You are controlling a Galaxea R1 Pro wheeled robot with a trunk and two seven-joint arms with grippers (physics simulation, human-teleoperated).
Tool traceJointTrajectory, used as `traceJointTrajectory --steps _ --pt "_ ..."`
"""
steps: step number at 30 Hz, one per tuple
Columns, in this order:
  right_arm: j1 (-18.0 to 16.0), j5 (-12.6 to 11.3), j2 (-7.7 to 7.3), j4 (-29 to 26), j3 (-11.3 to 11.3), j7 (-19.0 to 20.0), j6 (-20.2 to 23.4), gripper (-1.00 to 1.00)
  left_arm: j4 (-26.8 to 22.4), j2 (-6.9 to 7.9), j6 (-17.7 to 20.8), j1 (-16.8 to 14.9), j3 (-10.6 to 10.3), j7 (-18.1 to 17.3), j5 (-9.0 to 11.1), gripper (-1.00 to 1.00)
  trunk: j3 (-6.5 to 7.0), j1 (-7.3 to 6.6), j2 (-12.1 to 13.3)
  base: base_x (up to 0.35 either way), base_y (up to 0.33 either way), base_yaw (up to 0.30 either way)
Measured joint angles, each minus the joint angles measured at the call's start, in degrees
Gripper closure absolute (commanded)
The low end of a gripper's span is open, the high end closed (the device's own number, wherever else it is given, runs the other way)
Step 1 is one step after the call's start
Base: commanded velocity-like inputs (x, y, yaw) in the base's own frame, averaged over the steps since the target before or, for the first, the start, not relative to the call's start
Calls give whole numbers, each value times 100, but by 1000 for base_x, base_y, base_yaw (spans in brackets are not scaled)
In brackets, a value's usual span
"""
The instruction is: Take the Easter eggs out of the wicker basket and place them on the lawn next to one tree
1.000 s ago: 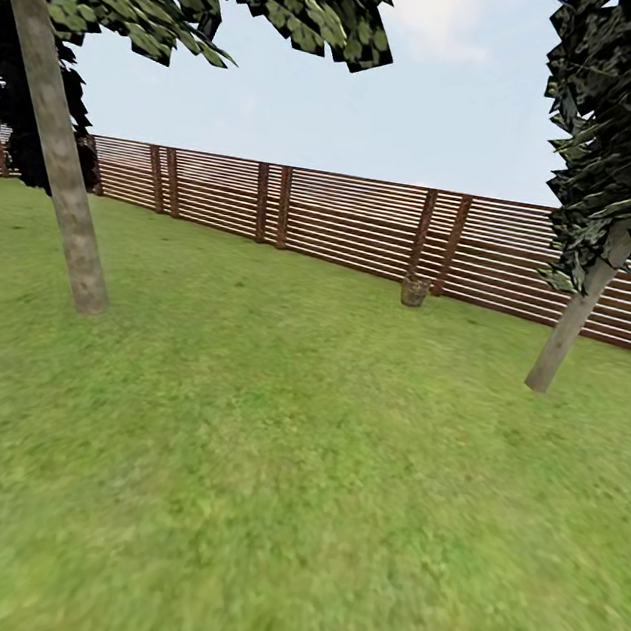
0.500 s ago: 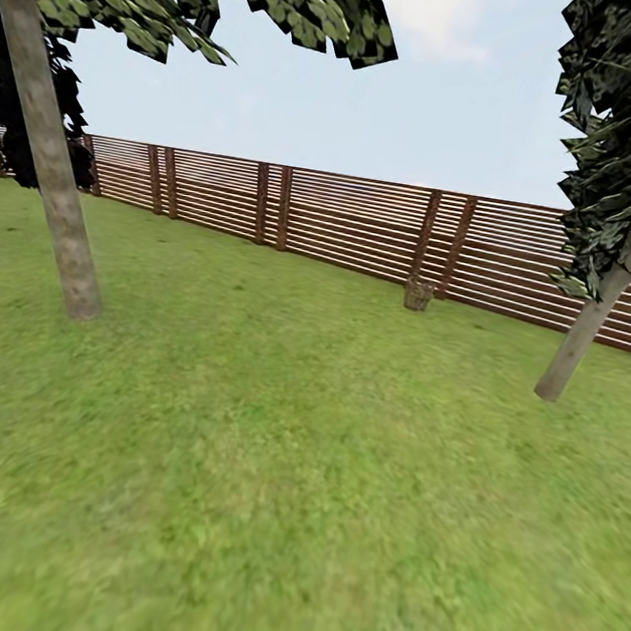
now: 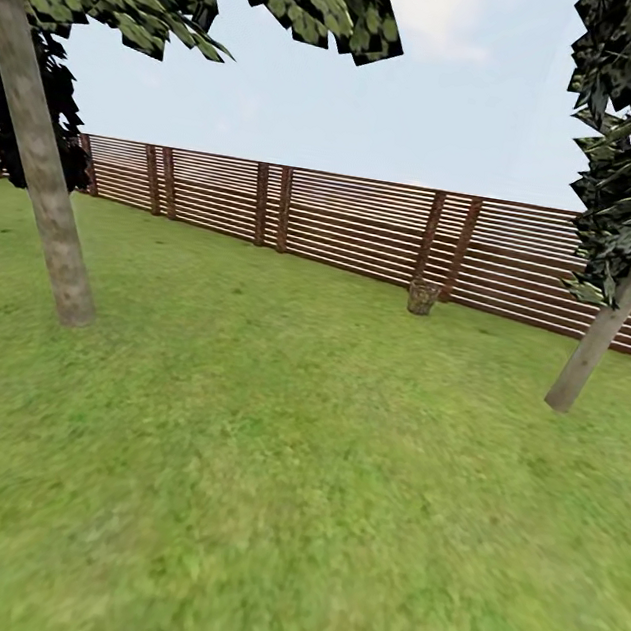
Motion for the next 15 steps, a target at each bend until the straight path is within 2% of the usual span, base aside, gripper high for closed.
traceJointTrajectory --steps 15 --pt "0 0 -1 0 0 0 0 -100 -1 0 0 0 0 0 0 -100 0 0 0 329 67 0"
